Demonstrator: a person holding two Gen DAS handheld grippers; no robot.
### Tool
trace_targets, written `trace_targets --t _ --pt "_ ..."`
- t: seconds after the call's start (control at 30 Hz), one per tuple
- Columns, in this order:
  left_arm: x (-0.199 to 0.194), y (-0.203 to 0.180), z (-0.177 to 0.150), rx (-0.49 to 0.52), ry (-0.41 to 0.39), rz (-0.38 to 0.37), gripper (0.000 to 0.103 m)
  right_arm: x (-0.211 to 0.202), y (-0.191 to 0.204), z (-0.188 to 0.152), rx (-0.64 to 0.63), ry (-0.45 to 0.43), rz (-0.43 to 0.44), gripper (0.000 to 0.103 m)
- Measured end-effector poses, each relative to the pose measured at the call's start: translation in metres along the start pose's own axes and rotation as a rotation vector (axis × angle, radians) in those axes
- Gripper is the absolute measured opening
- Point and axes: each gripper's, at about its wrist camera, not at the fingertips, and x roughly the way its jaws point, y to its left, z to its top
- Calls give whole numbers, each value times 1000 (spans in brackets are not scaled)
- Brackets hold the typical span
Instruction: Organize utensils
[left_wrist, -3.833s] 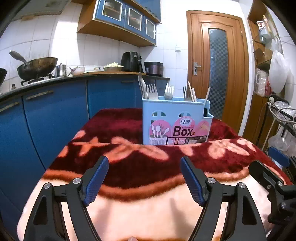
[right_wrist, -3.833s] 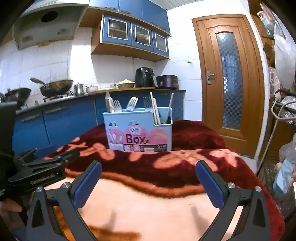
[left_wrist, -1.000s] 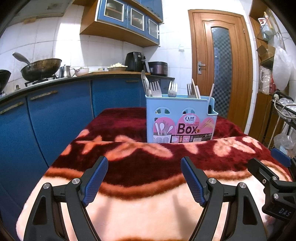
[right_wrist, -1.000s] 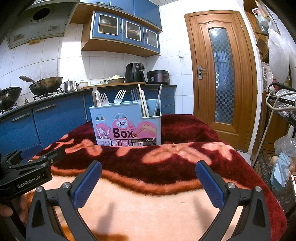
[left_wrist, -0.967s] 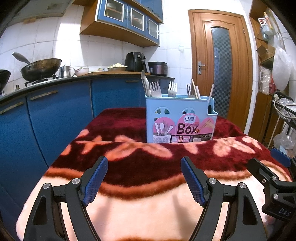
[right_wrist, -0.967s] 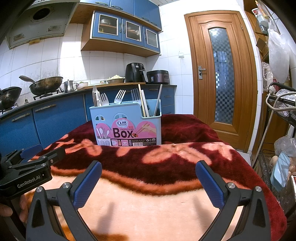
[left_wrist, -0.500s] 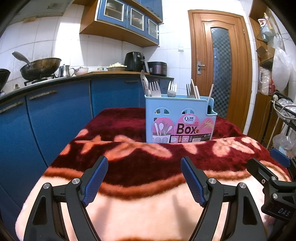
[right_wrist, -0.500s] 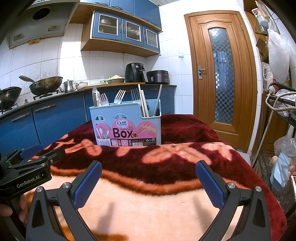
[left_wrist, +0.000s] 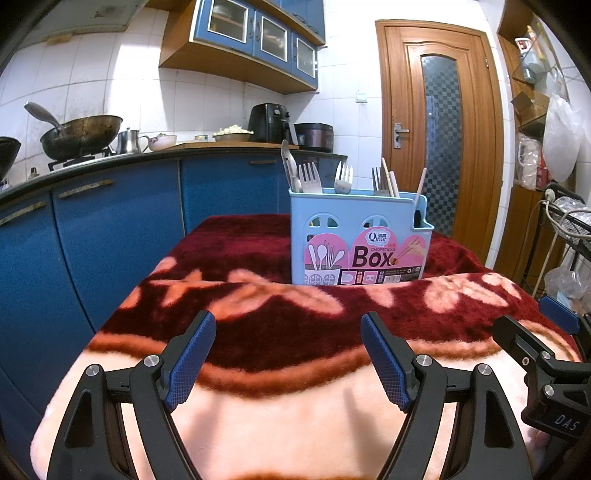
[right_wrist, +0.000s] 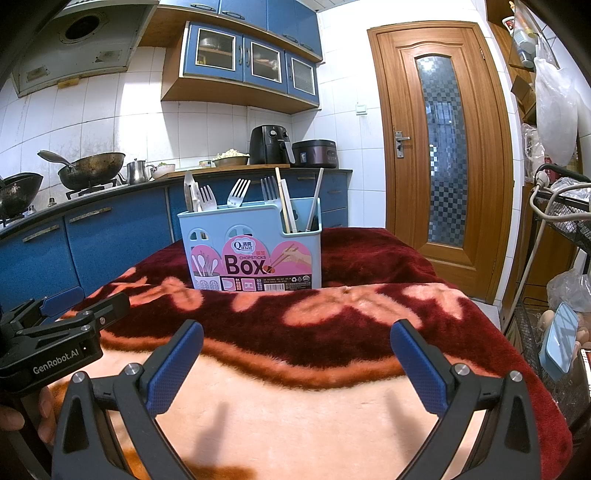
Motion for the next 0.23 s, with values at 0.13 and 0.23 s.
trace_targets --t 0.13,0.23 --pt "0 0 0 0 0 0 82 0 0 0 0 0 0 103" --pt "0 0 0 1 1 0 82 0 0 0 0 0 0 103"
